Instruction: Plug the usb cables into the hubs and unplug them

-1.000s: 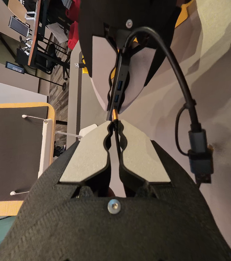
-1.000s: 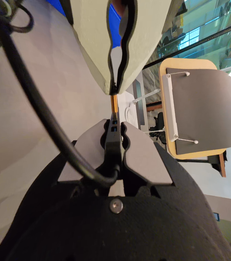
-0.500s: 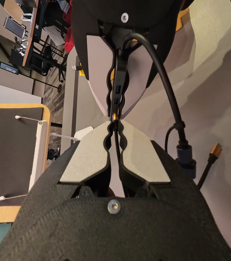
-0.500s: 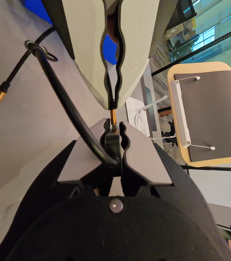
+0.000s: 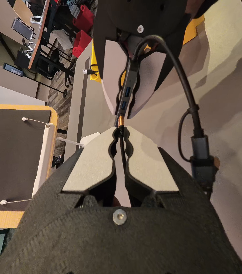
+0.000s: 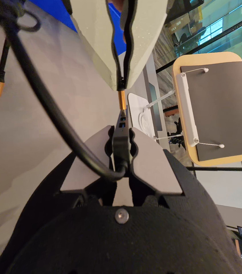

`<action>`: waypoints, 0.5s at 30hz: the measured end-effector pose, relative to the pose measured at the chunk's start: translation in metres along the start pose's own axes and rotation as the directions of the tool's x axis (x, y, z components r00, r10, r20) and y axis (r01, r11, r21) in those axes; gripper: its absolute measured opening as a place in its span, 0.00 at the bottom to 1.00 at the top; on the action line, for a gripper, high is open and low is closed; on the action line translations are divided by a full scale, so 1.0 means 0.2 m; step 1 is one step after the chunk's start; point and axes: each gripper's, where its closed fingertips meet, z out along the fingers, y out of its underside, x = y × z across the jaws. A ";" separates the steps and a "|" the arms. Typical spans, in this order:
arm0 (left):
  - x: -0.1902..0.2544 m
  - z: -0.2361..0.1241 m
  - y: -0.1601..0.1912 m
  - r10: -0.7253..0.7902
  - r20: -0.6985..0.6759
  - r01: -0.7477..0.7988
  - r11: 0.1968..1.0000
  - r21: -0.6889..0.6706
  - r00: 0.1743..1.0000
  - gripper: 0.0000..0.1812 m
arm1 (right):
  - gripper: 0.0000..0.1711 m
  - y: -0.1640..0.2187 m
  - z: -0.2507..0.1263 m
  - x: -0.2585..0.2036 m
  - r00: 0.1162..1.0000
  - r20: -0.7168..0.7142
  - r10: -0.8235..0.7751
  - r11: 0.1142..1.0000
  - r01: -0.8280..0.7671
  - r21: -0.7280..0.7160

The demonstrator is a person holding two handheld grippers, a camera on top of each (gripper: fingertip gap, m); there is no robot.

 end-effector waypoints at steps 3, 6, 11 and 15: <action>0.00 0.00 0.00 -0.011 -0.009 0.011 1.000 0.006 1.000 0.04 | 0.13 0.00 0.00 -0.01 1.000 0.016 -0.014 1.000 0.014 0.019; 0.00 -0.01 0.00 -0.019 -0.020 0.019 1.000 0.012 1.000 0.04 | 0.10 -0.01 -0.03 -0.01 1.000 0.011 -0.027 0.999 0.027 0.043; 0.01 -0.02 -0.01 -0.053 -0.044 0.055 0.998 0.040 0.998 0.04 | 0.06 -0.03 -0.04 0.00 1.000 0.016 -0.022 0.999 0.021 0.030; 0.00 -0.03 -0.03 -0.062 -0.050 0.065 0.996 0.059 0.997 0.04 | 0.06 -0.04 -0.05 0.01 1.000 0.012 -0.016 0.999 0.015 0.040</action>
